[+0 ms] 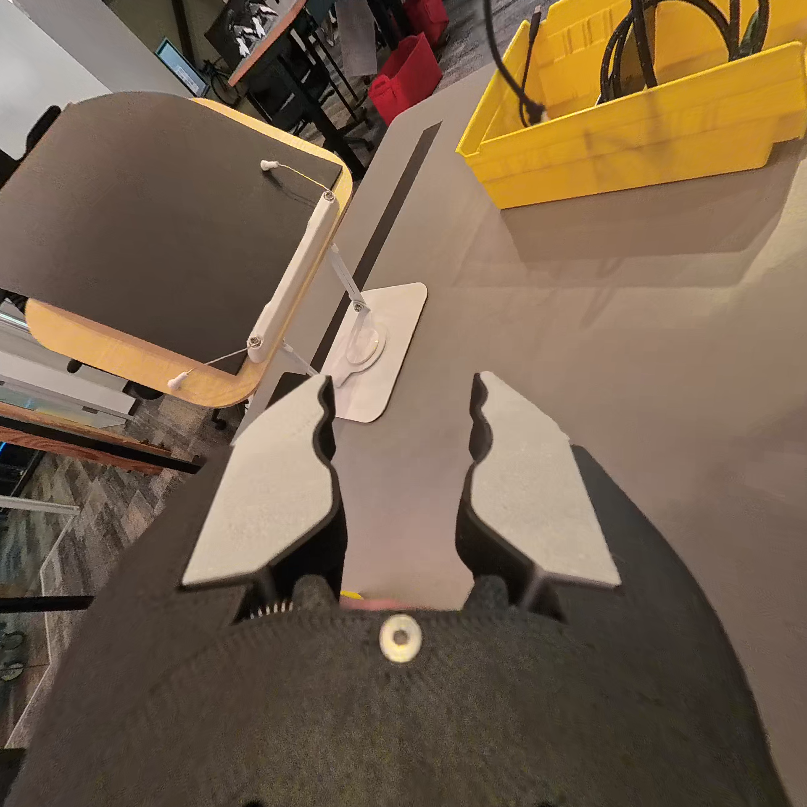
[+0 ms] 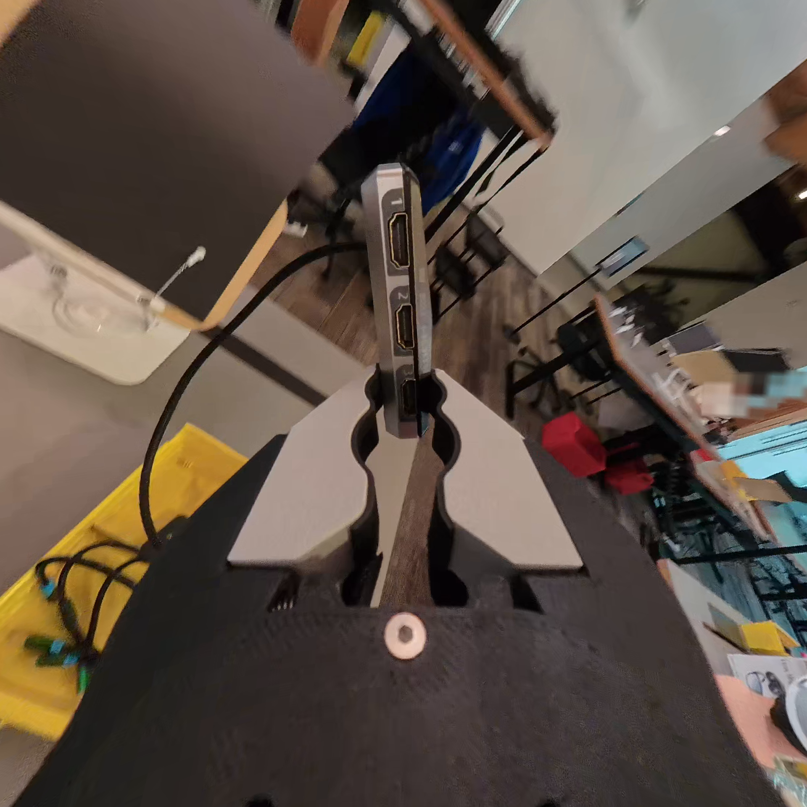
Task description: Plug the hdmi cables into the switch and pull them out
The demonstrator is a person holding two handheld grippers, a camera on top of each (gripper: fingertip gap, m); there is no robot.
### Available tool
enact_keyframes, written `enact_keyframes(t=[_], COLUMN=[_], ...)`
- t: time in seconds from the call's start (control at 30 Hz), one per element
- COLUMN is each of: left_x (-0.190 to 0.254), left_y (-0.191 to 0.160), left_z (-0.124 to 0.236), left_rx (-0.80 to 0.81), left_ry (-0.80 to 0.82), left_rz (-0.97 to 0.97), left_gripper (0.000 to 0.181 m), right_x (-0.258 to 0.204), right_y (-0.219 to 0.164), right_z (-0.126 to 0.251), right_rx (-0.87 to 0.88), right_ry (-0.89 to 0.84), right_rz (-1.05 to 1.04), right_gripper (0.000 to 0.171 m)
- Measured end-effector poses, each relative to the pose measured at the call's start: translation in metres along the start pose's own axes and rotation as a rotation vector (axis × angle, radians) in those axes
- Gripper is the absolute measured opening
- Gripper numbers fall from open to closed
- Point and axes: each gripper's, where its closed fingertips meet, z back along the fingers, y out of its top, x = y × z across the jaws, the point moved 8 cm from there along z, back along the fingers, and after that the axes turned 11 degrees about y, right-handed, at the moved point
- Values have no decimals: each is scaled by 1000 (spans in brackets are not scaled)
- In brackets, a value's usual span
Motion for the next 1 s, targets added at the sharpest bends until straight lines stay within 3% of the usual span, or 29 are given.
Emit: enact_keyframes(t=[0.2, 0.33, 0.43, 0.7, 0.83, 1.0], left_x=[5, 9, 11, 17, 16, 14], left_y=[-3, -6, -9, -17, -20, -26], left_z=[-4, -7, -10, -18, -18, -19], left_rx=[-22, -34, -48, -69, -75, -80], left_ry=[-25, -37, -44, -67, -67, -71], left_rz=[-18, -19, -22, -12, -7, 8], left_gripper=[59, 60, 60, 60, 61, 61], right_x=[-28, -36, -18, 41, 23, -22], right_y=[-66, -99, -105, -95, -114, -150], right_z=[-81, -118, -128, -136, -155, -174], right_rx=[-191, -223, -205, 71, 84, -21], right_ry=[110, 119, 57, -82, -68, 7], right_rz=[-6, -29, -73, -314, -353, -297], right_gripper=[17, 17, 17, 16, 17, 17])
